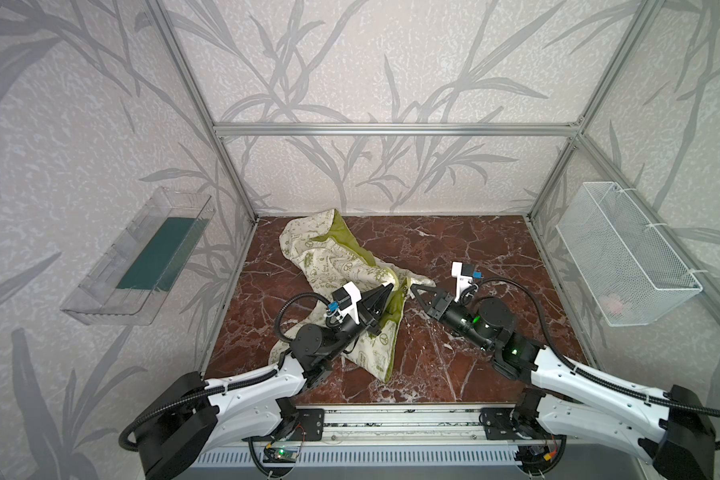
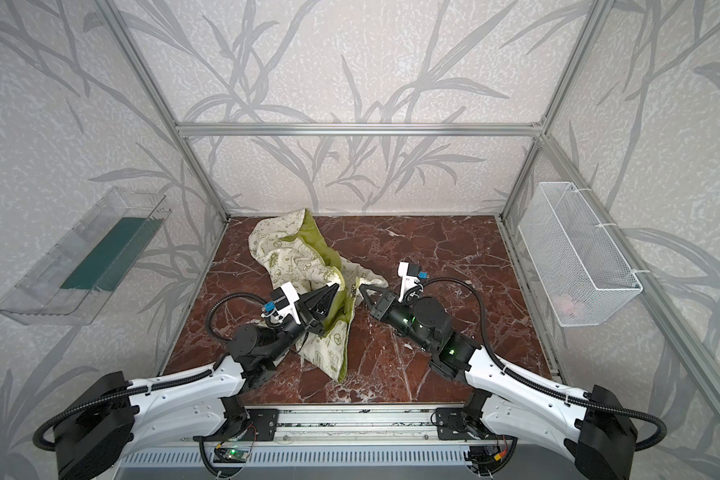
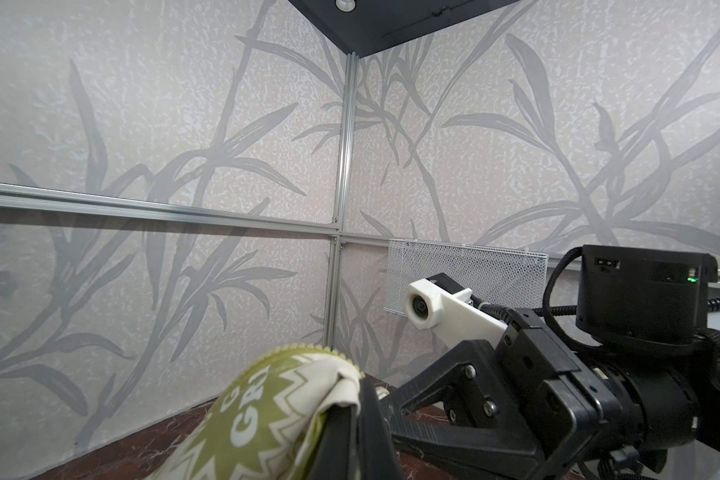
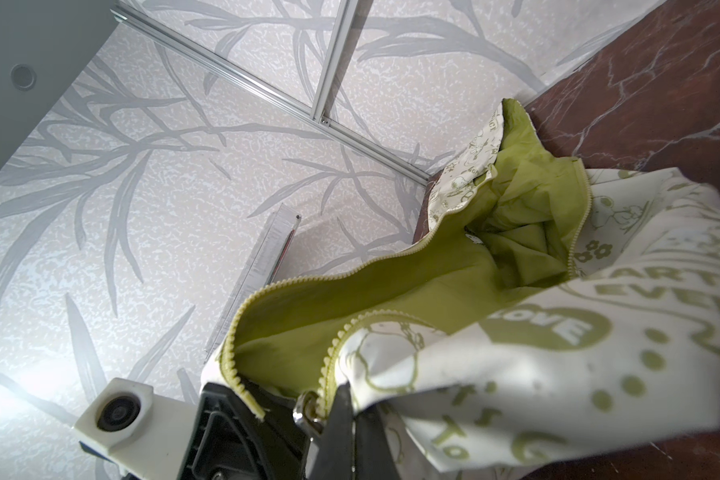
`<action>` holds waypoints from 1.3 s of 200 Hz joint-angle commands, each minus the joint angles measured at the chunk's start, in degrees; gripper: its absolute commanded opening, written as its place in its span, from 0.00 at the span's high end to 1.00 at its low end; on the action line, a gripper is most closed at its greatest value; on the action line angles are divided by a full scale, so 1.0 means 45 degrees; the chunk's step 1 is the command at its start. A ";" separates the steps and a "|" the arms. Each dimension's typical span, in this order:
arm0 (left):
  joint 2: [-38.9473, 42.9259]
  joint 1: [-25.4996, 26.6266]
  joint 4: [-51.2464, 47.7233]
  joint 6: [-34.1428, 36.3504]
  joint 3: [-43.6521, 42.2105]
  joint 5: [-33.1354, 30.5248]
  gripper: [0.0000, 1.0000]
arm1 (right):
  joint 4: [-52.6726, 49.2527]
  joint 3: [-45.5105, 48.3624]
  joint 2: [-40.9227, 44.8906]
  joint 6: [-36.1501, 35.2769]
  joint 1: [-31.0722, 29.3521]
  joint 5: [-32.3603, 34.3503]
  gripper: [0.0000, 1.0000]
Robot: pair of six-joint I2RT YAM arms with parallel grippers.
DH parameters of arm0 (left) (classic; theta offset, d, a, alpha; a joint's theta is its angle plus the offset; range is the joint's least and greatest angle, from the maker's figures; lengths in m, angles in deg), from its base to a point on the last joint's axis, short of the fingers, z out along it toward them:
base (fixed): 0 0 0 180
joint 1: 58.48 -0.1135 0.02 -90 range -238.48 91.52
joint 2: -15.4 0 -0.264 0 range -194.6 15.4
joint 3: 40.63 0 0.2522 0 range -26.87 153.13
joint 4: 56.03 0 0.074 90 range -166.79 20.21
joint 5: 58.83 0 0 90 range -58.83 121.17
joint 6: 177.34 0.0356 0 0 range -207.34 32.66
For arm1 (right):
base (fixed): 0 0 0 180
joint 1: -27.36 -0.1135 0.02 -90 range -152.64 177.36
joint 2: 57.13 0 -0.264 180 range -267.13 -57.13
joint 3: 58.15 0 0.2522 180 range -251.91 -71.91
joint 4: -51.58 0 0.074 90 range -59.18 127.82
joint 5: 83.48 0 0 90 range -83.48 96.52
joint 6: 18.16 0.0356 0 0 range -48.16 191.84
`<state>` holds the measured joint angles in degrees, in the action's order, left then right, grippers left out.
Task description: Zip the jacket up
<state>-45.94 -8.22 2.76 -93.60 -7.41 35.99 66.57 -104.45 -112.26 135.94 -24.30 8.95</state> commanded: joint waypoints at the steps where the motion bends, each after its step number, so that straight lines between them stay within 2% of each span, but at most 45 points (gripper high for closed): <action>1: -0.0051 0.0081 0.1319 -0.0090 0.0268 -0.0194 1.00 | 0.1133 0.0169 0.0215 0.0166 -0.0078 -0.0182 1.00; 19: -0.0015 0.0062 0.1654 -0.0165 0.0190 -0.0270 1.00 | 0.0974 0.0121 0.0299 0.0152 -0.0086 -0.0112 1.00; 41: 0.0254 0.0063 0.1026 0.0021 0.0294 0.0242 1.00 | 0.1253 0.0120 0.0168 0.0297 -0.0082 -0.0309 1.00; 87: 0.0760 0.0062 0.0120 0.0396 0.0318 0.0234 1.00 | 0.1813 0.0262 -0.0150 0.0624 -0.0078 -0.0525 1.00; 126: 0.0568 0.0062 -0.0373 0.0965 0.0591 0.0801 1.00 | 0.0854 0.0166 0.0173 0.1030 -0.0303 0.0703 1.00; 167: -0.0325 0.0076 0.0842 0.1118 0.0701 0.0282 1.00 | -0.0889 -0.0216 0.0856 0.0629 -0.0434 0.1413 1.00; 201: -0.1708 0.0137 0.1886 0.0886 0.1244 0.0573 1.00 | -0.1395 -0.0216 0.1345 0.0628 -0.0434 0.1742 1.00; 260: -0.2435 0.0827 0.1885 0.1538 0.1934 0.0052 1.00 | -0.1960 -0.0212 0.1842 0.0845 -0.0434 0.2264 1.00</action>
<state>-56.45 -5.86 6.91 -89.56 -0.79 36.80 57.65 -103.66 -105.40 139.57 -25.90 16.73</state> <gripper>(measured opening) 0.045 0.045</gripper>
